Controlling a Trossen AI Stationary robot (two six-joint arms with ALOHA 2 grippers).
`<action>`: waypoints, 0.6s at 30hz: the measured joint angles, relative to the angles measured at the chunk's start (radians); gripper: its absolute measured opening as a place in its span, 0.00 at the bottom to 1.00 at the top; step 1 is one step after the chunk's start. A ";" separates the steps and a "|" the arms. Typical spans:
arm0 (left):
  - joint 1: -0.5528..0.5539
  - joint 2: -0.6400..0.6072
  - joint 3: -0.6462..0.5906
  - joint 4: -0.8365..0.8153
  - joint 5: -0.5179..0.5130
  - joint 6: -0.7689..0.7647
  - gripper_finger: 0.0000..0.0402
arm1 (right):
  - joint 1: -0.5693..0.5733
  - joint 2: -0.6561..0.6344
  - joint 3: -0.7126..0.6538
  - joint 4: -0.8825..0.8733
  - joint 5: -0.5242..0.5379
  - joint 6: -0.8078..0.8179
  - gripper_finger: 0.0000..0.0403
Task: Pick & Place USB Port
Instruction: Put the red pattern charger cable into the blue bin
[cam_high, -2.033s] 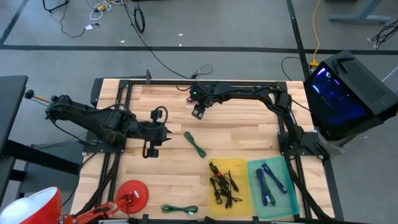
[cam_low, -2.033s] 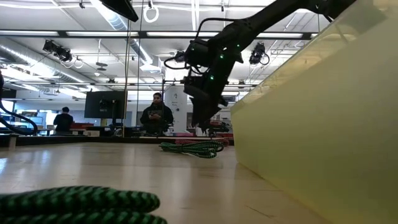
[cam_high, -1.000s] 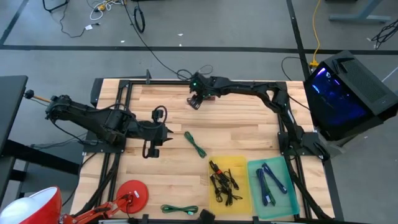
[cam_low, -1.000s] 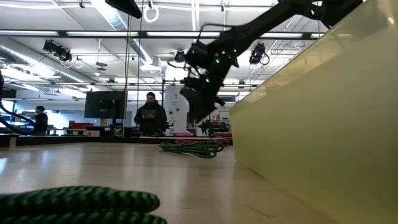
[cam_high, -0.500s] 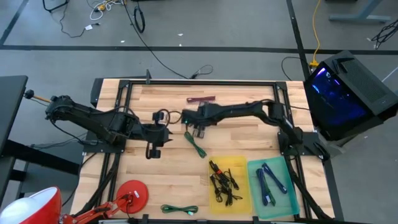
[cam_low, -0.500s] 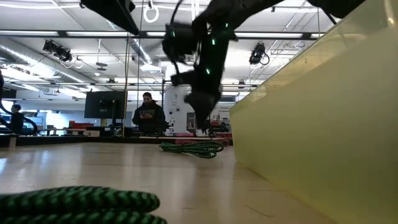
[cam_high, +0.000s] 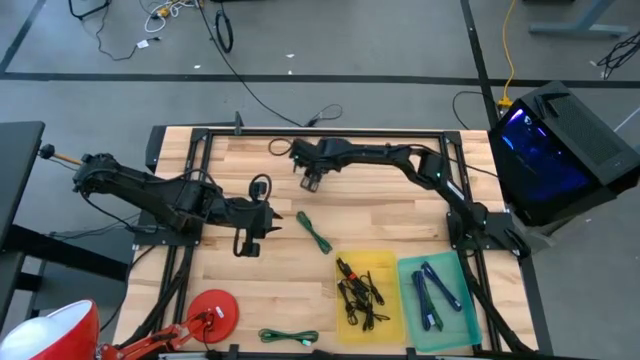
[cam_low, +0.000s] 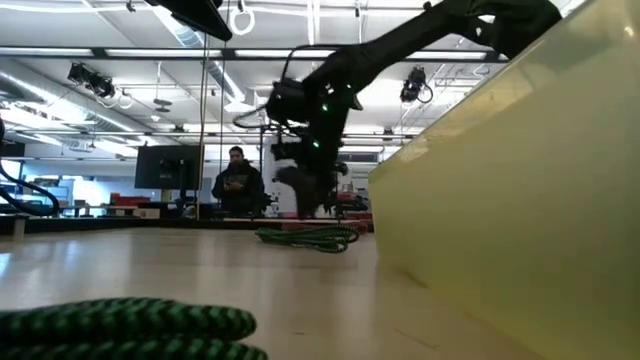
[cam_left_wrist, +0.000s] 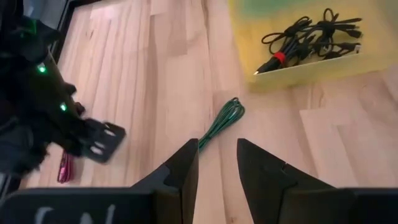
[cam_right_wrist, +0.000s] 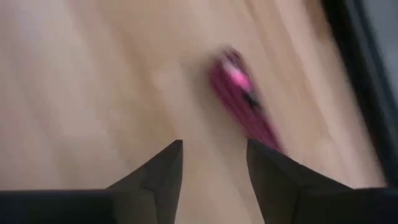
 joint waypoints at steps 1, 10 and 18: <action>0.000 0.000 0.000 0.000 0.000 0.010 0.29 | 0.003 0.008 0.027 0.003 -0.015 -0.001 0.43; 0.000 0.000 0.000 -0.016 0.000 0.018 0.29 | -0.012 0.017 0.126 0.010 -0.196 0.042 0.32; 0.038 -0.001 0.000 -0.165 -0.167 -0.035 0.29 | 0.119 0.009 0.126 0.021 -0.588 0.015 0.32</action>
